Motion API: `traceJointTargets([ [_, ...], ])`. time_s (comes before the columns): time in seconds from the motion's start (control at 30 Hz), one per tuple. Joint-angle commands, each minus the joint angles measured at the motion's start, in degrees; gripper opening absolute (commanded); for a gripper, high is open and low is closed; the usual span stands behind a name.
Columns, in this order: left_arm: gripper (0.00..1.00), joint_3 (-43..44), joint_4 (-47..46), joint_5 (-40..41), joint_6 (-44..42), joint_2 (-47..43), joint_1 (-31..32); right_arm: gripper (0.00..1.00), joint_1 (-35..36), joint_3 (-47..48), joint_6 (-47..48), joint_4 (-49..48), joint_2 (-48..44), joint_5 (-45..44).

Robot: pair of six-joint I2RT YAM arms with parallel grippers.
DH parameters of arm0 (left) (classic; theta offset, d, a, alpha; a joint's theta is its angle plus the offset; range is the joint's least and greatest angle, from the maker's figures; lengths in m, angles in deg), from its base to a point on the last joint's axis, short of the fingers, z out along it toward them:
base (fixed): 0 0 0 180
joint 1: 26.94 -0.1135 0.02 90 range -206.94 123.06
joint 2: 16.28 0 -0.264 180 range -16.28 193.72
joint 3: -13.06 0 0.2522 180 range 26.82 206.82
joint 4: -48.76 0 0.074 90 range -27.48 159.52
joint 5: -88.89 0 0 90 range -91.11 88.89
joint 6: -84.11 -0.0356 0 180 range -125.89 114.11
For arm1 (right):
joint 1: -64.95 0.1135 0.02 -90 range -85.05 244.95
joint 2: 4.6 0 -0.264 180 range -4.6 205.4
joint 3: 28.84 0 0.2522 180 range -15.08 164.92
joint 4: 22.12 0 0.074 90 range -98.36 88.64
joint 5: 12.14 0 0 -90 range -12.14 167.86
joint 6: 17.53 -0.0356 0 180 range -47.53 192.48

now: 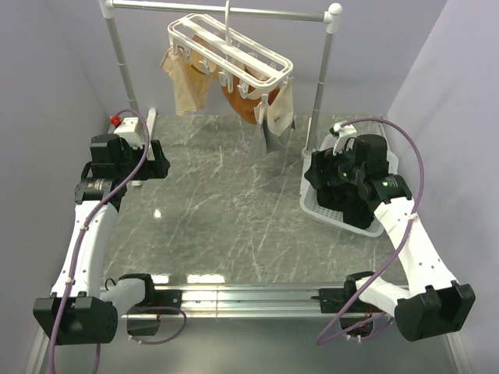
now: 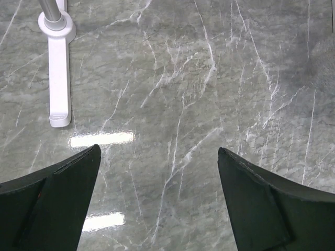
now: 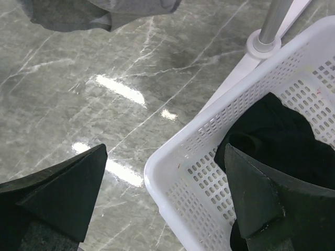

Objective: Clip the underwear to the hanger

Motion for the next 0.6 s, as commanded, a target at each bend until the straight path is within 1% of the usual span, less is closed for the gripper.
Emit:
traceJointTargets([
  [0.0, 0.99, 3.3, 0.1, -1.0, -0.5, -0.1, 0.0, 1.0, 0.5, 1.0, -0.3, -2.0, -1.8, 1.8],
  [0.27, 0.99, 5.4, -0.6, -0.2, 2.5, 0.1, -0.1, 1.0, 0.5, 1.7, 2.2, 0.0, -2.3, 2.0],
  [0.37, 0.99, 5.7, -1.5, 2.6, 3.6, -0.4, -0.1, 1.0, 0.5, 0.9, 3.3, -0.2, -2.4, 2.7],
  [0.47, 0.99, 7.0, -0.9, 4.6, 2.4, 0.1, -0.1, 1.0, 0.3, 0.6, 2.9, -1.0, -2.9, 3.8],
  [0.57, 0.99, 6.8, -1.7, 7.9, 1.8, 0.1, -0.1, 1.0, 0.3, 1.3, 4.4, -0.1, -2.5, 1.3],
])
